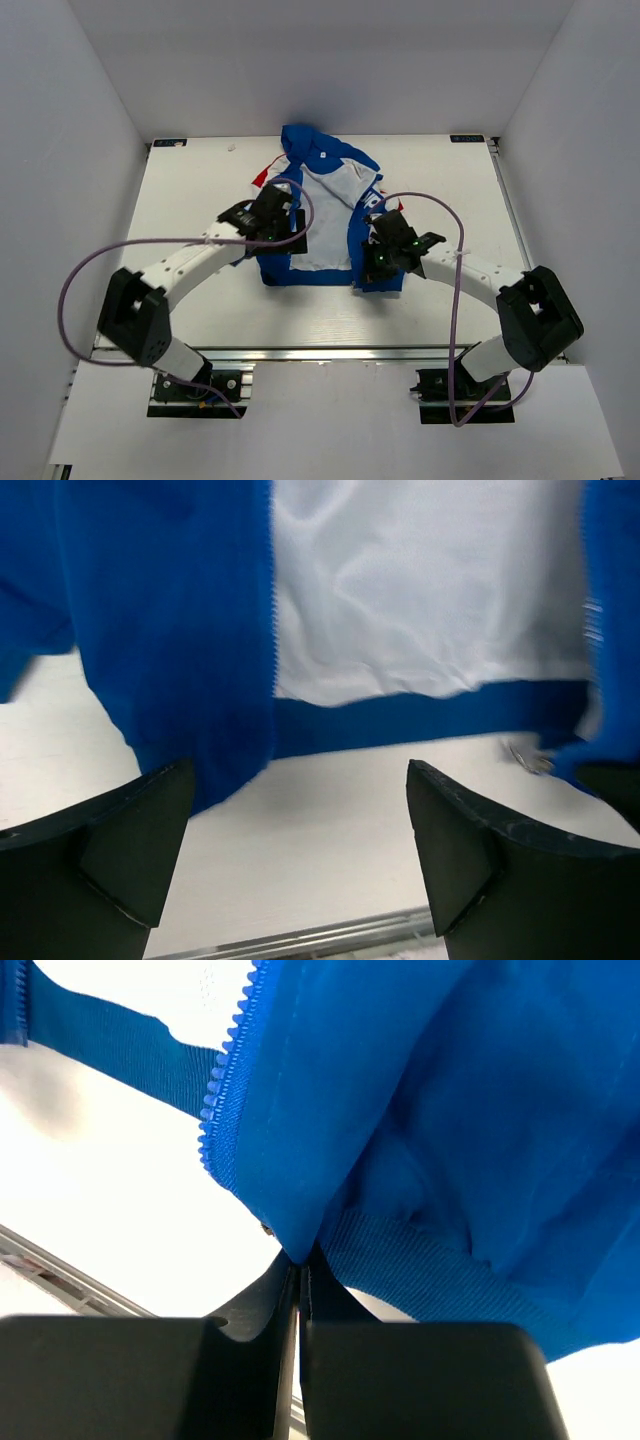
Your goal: Zip up the jacket
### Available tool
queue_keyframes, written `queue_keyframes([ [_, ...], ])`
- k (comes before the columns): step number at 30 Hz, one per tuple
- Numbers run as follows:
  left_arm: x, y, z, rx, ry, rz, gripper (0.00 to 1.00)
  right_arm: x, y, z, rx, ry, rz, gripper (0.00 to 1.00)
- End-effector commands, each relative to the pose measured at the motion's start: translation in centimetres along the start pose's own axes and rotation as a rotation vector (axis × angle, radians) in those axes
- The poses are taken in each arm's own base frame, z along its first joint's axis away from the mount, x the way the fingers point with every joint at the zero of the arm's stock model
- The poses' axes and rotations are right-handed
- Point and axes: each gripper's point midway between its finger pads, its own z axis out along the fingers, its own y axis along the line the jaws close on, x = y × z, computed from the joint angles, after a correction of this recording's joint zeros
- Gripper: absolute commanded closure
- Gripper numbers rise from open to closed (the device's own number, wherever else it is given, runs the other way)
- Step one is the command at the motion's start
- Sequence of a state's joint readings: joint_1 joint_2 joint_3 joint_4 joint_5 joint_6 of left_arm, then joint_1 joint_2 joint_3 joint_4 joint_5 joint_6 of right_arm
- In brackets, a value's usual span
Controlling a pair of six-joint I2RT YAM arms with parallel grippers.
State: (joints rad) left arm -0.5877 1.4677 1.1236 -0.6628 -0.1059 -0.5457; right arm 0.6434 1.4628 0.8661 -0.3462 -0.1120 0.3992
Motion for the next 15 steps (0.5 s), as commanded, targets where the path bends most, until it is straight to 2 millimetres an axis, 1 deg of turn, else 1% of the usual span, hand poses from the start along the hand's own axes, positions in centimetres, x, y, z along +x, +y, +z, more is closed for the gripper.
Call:
queue_keyframes([
  [1, 0.1, 3.2, 0.5, -0.247, 0.055, 0.073, 0.05, 0.0, 0.3, 0.0, -0.067, -0.006, -0.021, 1.00],
  [2, 0.8, 3.7, 0.8, -0.282, 0.094, 0.089, 0.06, 0.1, 0.2, 0.0, -0.068, -0.007, -0.019, 1.00],
  [3, 1.9, 3.8, 2.1, -0.316, 0.144, 0.118, 0.11, 0.1, -0.1, 0.1, -0.064, -0.005, -0.013, 1.00],
  [4, 2.0, 3.6, 2.4, -0.322, 0.160, 0.128, 0.14, 0.3, -0.2, 0.2, -0.063, 0.004, -0.011, 1.00],
  [6, 3.1, 3.5, 3.2, -0.345, 0.202, 0.152, 0.18, 0.4, -0.5, 0.3, -0.061, 0.006, -0.007, 1.00],
  [7, 3.8, 3.8, 3.9, -0.366, 0.230, 0.160, 0.24, 0.6, -0.6, 0.3, -0.060, 0.012, -0.006, 1.00],
  [11, 5.2, 4.9, 4.3, -0.413, 0.257, 0.148, 0.26, 1.0, -1.1, 0.5, -0.052, 0.020, 0.000, 1.00],
  [15, 5.5, 4.8, 4.2, -0.397, 0.248, 0.124, 0.26, 1.3, -1.5, 0.8, -0.043, 0.031, 0.006, 1.00],
])
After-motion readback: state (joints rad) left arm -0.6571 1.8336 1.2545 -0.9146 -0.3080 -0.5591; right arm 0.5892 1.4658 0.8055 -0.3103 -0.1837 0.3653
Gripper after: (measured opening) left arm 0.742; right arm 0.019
